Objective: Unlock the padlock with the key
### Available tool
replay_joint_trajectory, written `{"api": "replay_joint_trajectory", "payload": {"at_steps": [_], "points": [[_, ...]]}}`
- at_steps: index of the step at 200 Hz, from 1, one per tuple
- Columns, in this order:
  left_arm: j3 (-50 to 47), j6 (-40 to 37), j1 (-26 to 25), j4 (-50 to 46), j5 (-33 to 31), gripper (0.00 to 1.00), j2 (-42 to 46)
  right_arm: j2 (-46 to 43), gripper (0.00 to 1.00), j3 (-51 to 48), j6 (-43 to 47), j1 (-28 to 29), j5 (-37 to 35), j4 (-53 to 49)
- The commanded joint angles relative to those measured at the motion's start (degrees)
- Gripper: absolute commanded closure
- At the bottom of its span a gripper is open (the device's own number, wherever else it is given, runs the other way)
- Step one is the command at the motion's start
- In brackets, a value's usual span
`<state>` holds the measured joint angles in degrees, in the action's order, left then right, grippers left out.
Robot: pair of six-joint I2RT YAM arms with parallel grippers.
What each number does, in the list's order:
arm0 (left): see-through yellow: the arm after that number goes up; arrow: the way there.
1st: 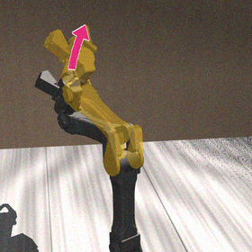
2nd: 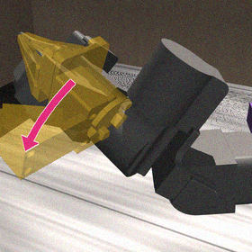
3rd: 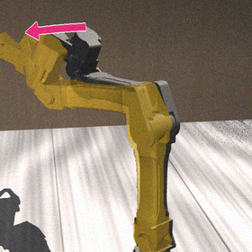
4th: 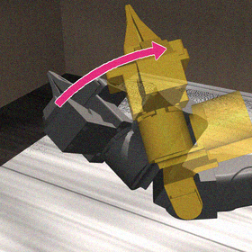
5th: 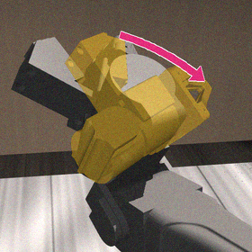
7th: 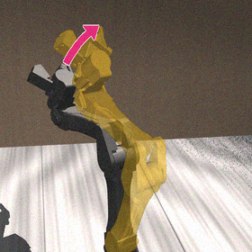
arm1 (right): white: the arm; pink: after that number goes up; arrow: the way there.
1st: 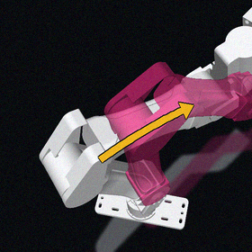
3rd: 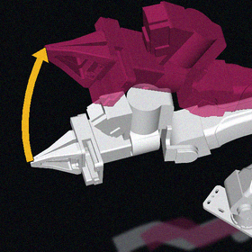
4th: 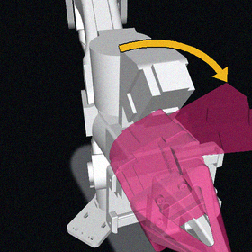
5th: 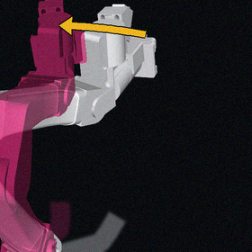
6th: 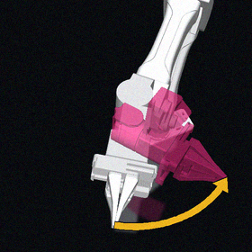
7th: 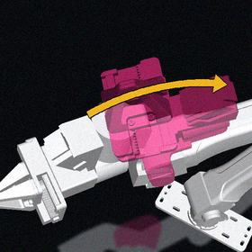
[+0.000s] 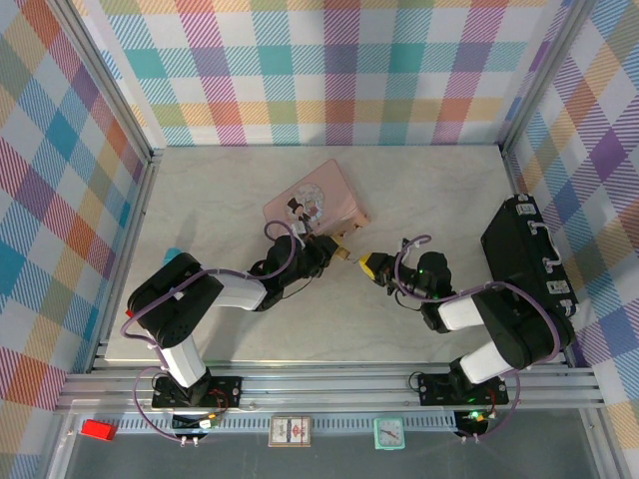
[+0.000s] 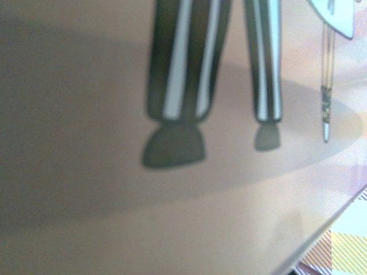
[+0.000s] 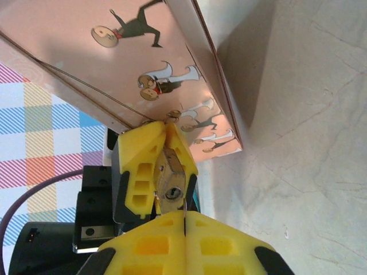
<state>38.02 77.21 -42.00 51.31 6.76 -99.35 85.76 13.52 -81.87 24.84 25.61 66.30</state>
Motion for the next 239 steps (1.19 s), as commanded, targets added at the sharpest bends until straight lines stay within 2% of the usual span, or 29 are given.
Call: {"api": "replay_joint_trajectory", "payload": {"at_steps": [1, 68, 133, 239], "points": [[-0.23, 7.33, -1.15, 3.01, 2.90, 0.95, 0.30, -1.16, 1.00, -0.68, 0.16, 0.46, -0.81, 0.85], [-0.84, 7.69, -1.16, 3.10, 1.94, 0.95, 0.66, -2.40, 1.00, -1.86, -1.01, 1.71, -5.18, 1.08], [-2.60, 9.99, -2.17, 4.98, -2.85, 0.95, 1.01, -5.84, 1.00, -1.91, -1.88, 5.34, -12.16, -3.59], [-2.78, 10.86, -2.73, 6.17, -3.44, 0.95, 0.83, -6.33, 1.00, -2.73, -3.46, 6.20, -14.30, -2.68]]}}
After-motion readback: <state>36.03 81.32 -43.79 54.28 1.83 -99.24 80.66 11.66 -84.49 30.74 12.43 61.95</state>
